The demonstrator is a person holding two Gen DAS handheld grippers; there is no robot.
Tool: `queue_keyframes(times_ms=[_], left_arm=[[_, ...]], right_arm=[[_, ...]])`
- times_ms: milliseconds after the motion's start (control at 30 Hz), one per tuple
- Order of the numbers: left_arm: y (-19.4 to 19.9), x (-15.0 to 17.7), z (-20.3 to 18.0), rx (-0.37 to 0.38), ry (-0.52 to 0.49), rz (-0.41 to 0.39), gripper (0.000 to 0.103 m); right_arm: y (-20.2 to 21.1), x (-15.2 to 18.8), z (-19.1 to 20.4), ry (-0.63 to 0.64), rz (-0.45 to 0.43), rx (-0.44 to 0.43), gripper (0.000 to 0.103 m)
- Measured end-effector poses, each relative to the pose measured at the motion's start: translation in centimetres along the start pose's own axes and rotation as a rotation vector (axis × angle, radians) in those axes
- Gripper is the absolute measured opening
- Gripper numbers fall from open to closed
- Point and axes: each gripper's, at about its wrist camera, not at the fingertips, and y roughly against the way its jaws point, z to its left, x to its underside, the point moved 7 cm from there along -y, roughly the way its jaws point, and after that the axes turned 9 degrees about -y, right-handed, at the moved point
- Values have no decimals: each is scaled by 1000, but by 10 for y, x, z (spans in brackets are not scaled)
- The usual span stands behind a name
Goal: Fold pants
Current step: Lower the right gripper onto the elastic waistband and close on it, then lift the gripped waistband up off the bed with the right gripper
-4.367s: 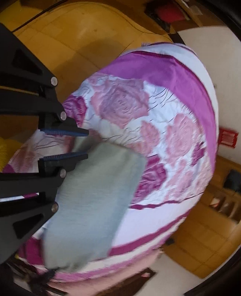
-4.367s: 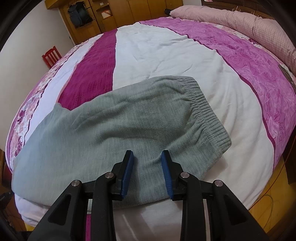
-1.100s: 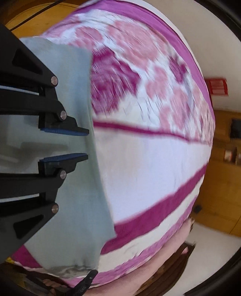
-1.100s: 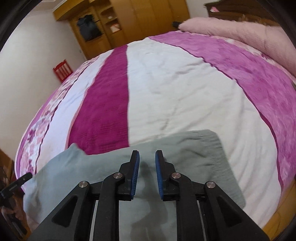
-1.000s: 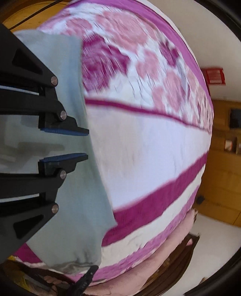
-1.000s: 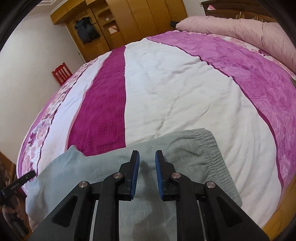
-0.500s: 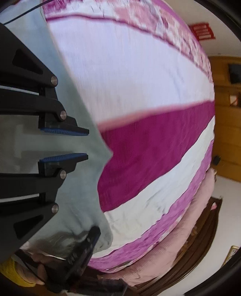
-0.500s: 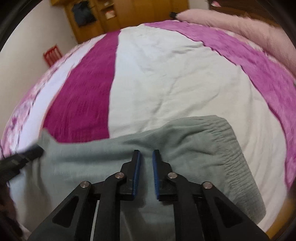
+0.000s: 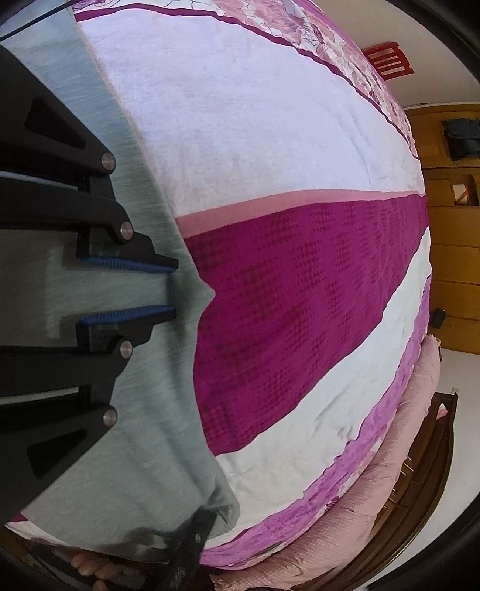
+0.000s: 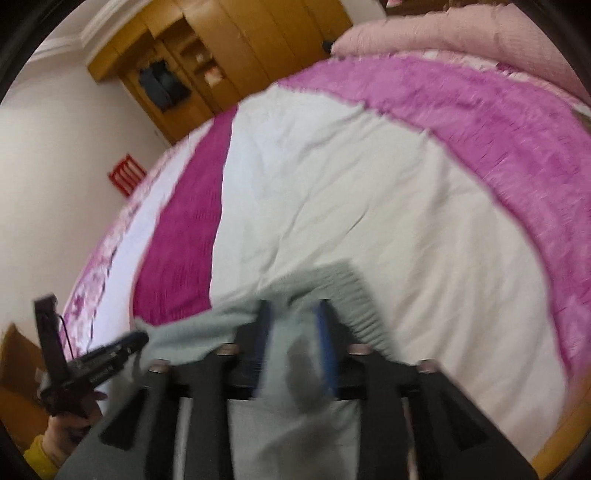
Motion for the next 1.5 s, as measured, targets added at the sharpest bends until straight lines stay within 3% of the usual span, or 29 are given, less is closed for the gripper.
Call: queue_keyframes(times_ms=[33,100,267,533,700,767,833,933,1067,1167,1333,1500], left_arm=[[1,1,-1,1,3,0,19],[2,2,-1,0,10,-1,20],[3,3,-2,-9,19,-5,20],[3,3,-2,-13,36,6,20],[3,3,-4,-34,24,4,20],[3,3,-4,-38,17,1,20],[3,3,-4,-39,19,-2,20],[3,3,-4,-43,15,-7,20],[3,3,-4,-40,12,-6,20],[3,2,-4,-34,14,-6,20],[3,2,-5,-47,-7,-9,20],[4,2,-5,-33,-6,-10,20]], right_arm=[[4,-5,-5,2,-23,10,56],[2,-13,-15,21,-34,37,61],[-38,-21,-36,34,88,-18,61],[-49,-12,-18,132,112,-134,61],[-54,1,-6,248,112,-92,61],[-56,0,-5,243,117,-98,61],[-56,-2,-4,220,123,-104,44],[-51,-1,-3,184,123,-123,33],[-35,-1,-3,162,55,-36,32],[-50,3,-6,186,64,35,35],[-54,-2,-13,140,83,-20,37],[-32,-3,-17,97,75,-18,41]])
